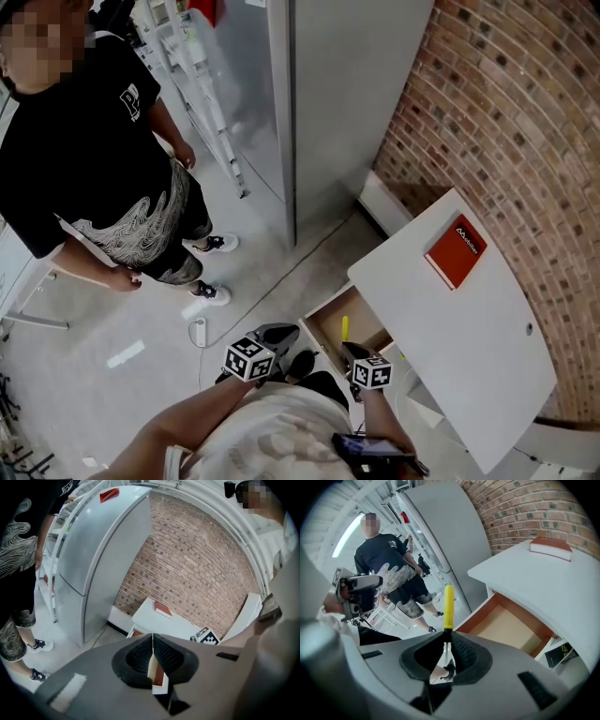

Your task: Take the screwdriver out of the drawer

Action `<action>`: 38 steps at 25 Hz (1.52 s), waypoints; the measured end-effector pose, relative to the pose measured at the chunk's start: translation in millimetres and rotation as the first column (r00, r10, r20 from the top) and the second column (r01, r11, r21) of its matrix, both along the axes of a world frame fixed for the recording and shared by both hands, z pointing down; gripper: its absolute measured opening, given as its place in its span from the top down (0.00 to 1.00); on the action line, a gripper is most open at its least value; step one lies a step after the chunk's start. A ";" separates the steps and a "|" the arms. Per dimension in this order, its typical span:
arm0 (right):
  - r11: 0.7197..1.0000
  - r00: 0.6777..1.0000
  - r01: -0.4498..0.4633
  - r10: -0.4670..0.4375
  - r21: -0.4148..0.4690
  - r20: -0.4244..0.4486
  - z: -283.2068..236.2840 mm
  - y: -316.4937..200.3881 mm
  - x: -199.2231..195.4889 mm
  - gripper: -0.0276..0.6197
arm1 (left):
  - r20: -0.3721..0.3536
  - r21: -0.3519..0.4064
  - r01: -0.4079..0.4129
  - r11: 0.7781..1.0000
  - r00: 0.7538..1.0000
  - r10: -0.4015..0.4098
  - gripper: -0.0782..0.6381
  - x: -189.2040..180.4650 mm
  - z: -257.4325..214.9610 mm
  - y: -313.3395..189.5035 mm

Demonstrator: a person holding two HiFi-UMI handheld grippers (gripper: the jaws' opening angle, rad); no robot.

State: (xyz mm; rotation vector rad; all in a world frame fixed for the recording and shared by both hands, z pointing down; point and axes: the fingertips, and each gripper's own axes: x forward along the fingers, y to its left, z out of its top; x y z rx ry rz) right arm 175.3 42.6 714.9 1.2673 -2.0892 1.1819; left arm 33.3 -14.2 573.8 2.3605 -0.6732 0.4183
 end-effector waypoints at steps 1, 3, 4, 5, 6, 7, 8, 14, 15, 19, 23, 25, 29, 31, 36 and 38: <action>1.000 1.000 -0.012 0.012 0.014 0.006 -6.6 -1.2 0.1 0.90 | -0.001 0.002 -0.005 1.000 1.000 0.005 0.88 -0.2 -0.4 -1.0; 0.998 0.999 -0.036 0.035 0.045 0.015 -19.5 -5.7 1.8 0.90 | -0.006 0.007 -0.019 1.000 1.000 0.019 0.88 1.6 -0.8 -5.2; 0.997 0.999 -0.048 0.046 0.060 0.019 -25.5 -7.2 3.3 0.90 | -0.009 0.010 -0.028 1.000 1.000 0.028 0.88 3.5 -0.9 -6.9; 0.995 0.998 -0.060 0.059 0.073 0.023 -31.0 -7.2 4.8 0.90 | -0.013 0.012 -0.039 0.999 0.999 0.039 0.88 5.8 -1.1 -7.8; 0.994 0.997 -0.073 0.071 0.083 0.027 -36.0 -5.9 5.7 0.90 | -0.017 0.015 -0.052 0.999 0.999 0.052 0.88 7.8 -1.9 -7.9; 0.992 0.996 -0.086 0.083 0.090 0.029 -40.7 -3.9 5.8 0.90 | -0.020 0.016 -0.065 0.998 0.998 0.065 0.88 9.0 -3.2 -7.7; 0.991 0.995 -0.098 0.095 0.097 0.030 -45.0 -2.2 5.2 0.90 | -0.023 0.019 -0.079 0.997 0.997 0.079 0.88 9.7 -5.1 -7.7; 0.973 0.985 -0.170 0.165 0.157 0.044 -78.0 -9.8 -0.9 0.90 | -0.039 0.047 -0.147 0.988 0.988 0.149 0.88 11.5 -20.8 -22.1; 0.969 0.984 -0.180 0.174 0.169 0.047 -84.3 -11.3 -1.3 0.90 | -0.042 0.052 -0.157 0.986 0.986 0.159 0.88 12.2 -23.4 -24.5; 0.951 0.975 -0.220 0.212 0.218 0.061 -106.8 -20.8 -2.2 0.90 | -0.049 0.075 -0.195 0.978 0.979 0.199 0.88 13.2 -32.4 -36.0; 0.932 0.966 -0.259 0.248 0.254 0.074 -122.9 -24.7 1.9 0.90 | -0.055 0.088 -0.225 0.970 0.972 0.231 0.88 20.0 -36.6 -43.2; 0.925 0.962 -0.274 0.263 0.262 0.077 -127.6 -20.4 4.0 0.90 | -0.058 0.092 -0.243 0.966 0.967 0.249 0.88 25.9 -39.1 -42.2; 0.916 0.955 -0.296 0.286 0.270 0.076 -130.9 -18.0 2.8 0.90 | -0.060 0.111 -0.272 0.956 0.958 0.279 0.88 29.4 -47.2 -45.4; 0.911 0.953 -0.304 0.295 0.279 0.074 -134.2 -18.9 2.9 0.90 | -0.061 0.117 -0.276 0.954 0.957 0.284 0.88 29.3 -49.5 -47.3; 0.888 0.943 -0.332 0.321 0.319 0.089 -151.1 -21.0 5.1 0.90 | -0.062 0.123 -0.292 0.949 0.952 0.301 0.88 31.7 -50.5 -48.3; 0.876 0.938 -0.345 0.332 0.337 0.099 -159.6 -20.6 6.4 0.90 | -0.065 0.127 -0.300 0.945 0.949 0.310 0.88 33.5 -52.1 -47.2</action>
